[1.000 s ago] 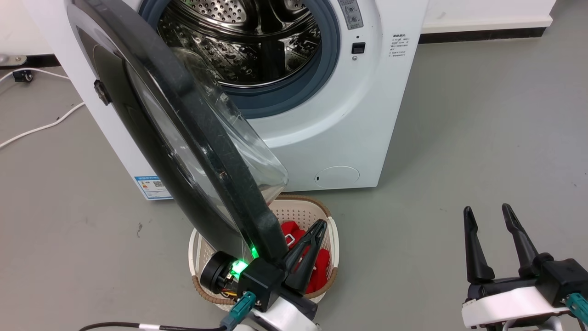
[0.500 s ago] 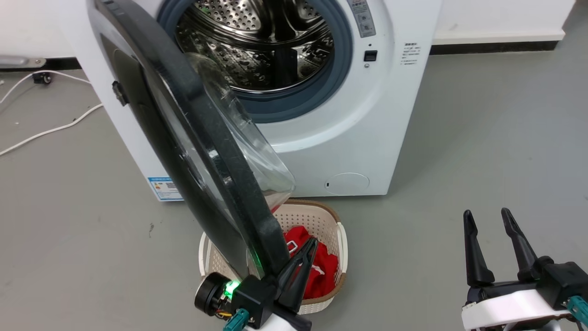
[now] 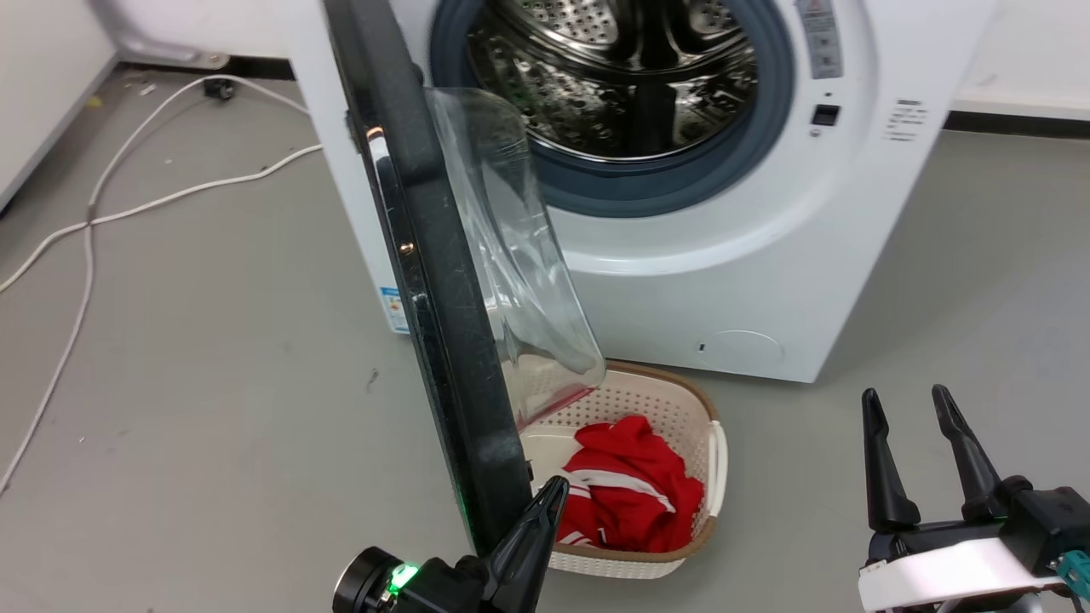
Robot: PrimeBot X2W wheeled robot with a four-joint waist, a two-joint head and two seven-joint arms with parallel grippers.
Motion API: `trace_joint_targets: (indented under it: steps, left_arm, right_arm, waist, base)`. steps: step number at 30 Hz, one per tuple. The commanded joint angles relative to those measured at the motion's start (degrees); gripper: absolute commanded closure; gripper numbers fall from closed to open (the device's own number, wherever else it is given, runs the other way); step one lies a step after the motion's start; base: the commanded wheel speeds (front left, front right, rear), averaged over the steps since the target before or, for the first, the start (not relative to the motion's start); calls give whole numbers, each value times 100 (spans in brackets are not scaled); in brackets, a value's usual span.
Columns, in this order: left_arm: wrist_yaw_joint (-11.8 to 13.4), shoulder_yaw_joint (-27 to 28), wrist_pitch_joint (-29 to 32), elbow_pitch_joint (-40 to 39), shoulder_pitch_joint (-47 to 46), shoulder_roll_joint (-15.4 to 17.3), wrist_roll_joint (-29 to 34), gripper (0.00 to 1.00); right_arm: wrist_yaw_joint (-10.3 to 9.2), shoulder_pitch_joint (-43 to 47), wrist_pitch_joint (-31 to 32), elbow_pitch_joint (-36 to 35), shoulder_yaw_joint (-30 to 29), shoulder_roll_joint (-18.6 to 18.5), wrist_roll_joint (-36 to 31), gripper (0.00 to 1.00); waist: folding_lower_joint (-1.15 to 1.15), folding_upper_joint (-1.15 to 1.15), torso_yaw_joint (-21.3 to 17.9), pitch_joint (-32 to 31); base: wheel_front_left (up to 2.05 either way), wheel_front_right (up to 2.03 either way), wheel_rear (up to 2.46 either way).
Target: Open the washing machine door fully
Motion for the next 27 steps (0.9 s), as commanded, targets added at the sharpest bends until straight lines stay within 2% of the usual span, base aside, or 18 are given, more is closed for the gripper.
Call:
trace_joint_targets:
  steps: [1, 14, 20, 27]
  left_arm:
    - [125, 158, 31, -60, 45, 89, -52, 100]
    - [600, 582, -14, -476, 449, 294, -96, 100]
    - [771, 868, -51, -485, 525, 381, -151, 100]
    - [1034, 1541, -90, -374, 543, 528, -342, 100]
  right_arm:
    - [-2, -34, -8, 10, -2, 6, 13, 0]
    - [-2, -167, -8, 110, -30, 6, -50, 0]
    - [-2, -214, -8, 141, -5, 6, -51, 0]
    - [-2, -270, -8, 167, 39, 6, -73, 0]
  waist:
    - [0, 0, 309, 68]
    - [0, 0, 1124, 213]
    - [0, 0, 1240, 252]
    - [0, 0, 1214, 319]
  base:
    - [0, 0, 0]
    - [0, 0, 0]
    - [0, 0, 0]
    - [0, 0, 0]
